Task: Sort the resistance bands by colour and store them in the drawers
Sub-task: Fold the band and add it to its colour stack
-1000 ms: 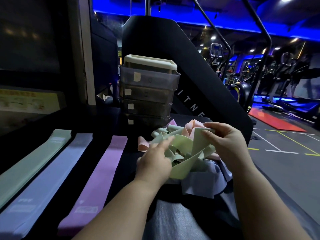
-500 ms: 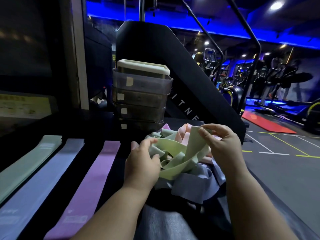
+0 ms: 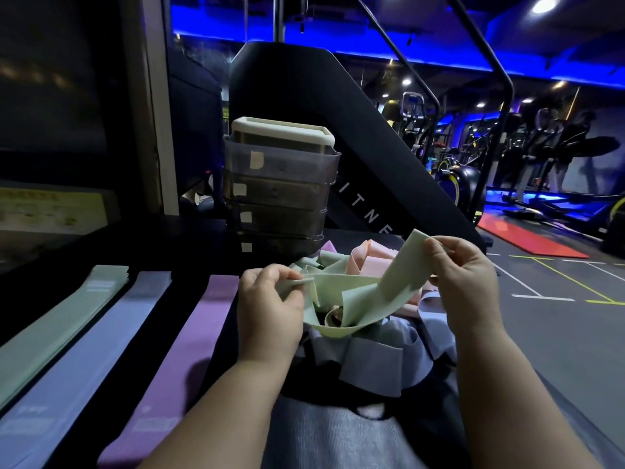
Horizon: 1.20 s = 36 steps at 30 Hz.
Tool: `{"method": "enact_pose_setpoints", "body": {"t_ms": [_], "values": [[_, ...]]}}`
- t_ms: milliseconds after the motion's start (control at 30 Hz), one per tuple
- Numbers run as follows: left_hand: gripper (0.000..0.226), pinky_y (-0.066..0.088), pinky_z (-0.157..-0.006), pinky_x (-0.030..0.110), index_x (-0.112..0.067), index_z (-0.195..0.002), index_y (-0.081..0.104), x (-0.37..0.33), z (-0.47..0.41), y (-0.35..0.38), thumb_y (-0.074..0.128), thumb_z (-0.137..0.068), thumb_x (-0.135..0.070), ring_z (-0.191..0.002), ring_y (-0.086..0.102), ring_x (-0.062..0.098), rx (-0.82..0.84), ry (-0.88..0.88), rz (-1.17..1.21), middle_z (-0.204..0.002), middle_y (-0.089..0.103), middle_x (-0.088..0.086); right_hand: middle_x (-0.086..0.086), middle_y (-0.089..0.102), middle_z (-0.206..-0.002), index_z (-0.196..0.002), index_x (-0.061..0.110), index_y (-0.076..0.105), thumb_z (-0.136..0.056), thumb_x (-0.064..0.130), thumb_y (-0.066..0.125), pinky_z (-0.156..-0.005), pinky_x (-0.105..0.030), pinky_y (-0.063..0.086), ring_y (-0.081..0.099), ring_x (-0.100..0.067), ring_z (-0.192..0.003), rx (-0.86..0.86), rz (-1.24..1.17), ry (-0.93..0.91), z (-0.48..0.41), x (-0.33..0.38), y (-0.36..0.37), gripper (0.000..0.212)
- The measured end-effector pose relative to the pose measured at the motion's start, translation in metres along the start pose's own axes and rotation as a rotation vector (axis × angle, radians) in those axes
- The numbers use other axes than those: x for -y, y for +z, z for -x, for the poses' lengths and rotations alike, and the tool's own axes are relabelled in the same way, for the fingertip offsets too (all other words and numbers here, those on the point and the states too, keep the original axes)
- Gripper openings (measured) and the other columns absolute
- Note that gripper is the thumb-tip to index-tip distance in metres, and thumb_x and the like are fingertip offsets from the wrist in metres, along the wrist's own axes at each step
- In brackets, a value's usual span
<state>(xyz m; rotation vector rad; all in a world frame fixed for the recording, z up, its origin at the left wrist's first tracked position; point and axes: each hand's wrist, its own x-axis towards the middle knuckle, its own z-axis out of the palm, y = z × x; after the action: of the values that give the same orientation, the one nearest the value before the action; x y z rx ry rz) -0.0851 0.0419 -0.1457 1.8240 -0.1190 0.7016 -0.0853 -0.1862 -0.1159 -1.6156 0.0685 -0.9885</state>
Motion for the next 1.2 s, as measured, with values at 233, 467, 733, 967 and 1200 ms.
{"method": "enact_pose_setpoints", "body": {"t_ms": [233, 467, 733, 967, 1200], "values": [[0.023, 0.039, -0.071, 0.009, -0.028, -0.08, 0.058, -0.005, -0.004, -0.003, 0.073, -0.083, -0.012, -0.082, 0.054, 0.0, -0.107, 0.055, 0.122, -0.099, 0.056, -0.004, 0.0, 0.063, -0.077, -0.088, 0.02, 0.066, -0.095, 0.019, 0.062, -0.052, -0.018, 0.048, 0.055, -0.001, -0.057, -0.058, -0.078, -0.005, 0.001, 0.003, -0.002, 0.009], [0.025, 0.04, -0.055, 0.005, -0.029, -0.08, 0.055, -0.027, 0.004, -0.011, 0.068, -0.087, -0.009, -0.062, 0.054, -0.008, -0.166, 0.029, 0.341, -0.073, 0.058, -0.011, 0.003, 0.056, -0.075, -0.097, 0.015, 0.064, -0.098, 0.021, 0.056, -0.045, -0.018, 0.044, 0.052, 0.0, -0.053, -0.078, -0.26, 0.061, -0.001, 0.01, -0.007, 0.01], [0.027, 0.053, -0.069, 0.048, -0.042, -0.077, 0.06, -0.03, 0.001, -0.014, 0.07, -0.086, -0.019, -0.066, 0.056, -0.001, -0.142, -0.026, 0.521, -0.073, 0.062, -0.022, 0.008, 0.059, -0.069, -0.086, 0.02, 0.063, -0.099, 0.018, 0.053, -0.051, -0.017, 0.048, 0.055, -0.003, -0.06, -0.044, -0.471, 0.112, 0.0, 0.018, -0.011, 0.016], [0.018, 0.052, -0.08, 0.054, -0.029, -0.082, 0.06, -0.038, 0.001, -0.018, 0.068, -0.088, -0.014, -0.076, 0.059, 0.009, -0.079, -0.089, 0.581, -0.078, 0.064, -0.011, 0.011, 0.06, -0.062, -0.086, 0.018, 0.061, -0.099, 0.018, 0.052, -0.054, -0.02, 0.047, 0.055, -0.004, -0.058, -0.092, -0.509, 0.105, -0.003, 0.015, -0.014, 0.017], [0.009, 0.055, -0.062, 0.025, -0.013, -0.088, 0.057, -0.043, 0.0, -0.055, 0.06, -0.092, -0.007, -0.077, 0.062, 0.017, 0.109, -0.13, 0.533, -0.084, 0.063, 0.003, -0.007, 0.062, -0.09, -0.103, 0.014, 0.064, -0.097, 0.031, 0.058, -0.071, -0.051, 0.049, 0.056, -0.021, -0.077, -0.097, -0.384, 0.174, -0.001, 0.01, -0.01, 0.019]]}}
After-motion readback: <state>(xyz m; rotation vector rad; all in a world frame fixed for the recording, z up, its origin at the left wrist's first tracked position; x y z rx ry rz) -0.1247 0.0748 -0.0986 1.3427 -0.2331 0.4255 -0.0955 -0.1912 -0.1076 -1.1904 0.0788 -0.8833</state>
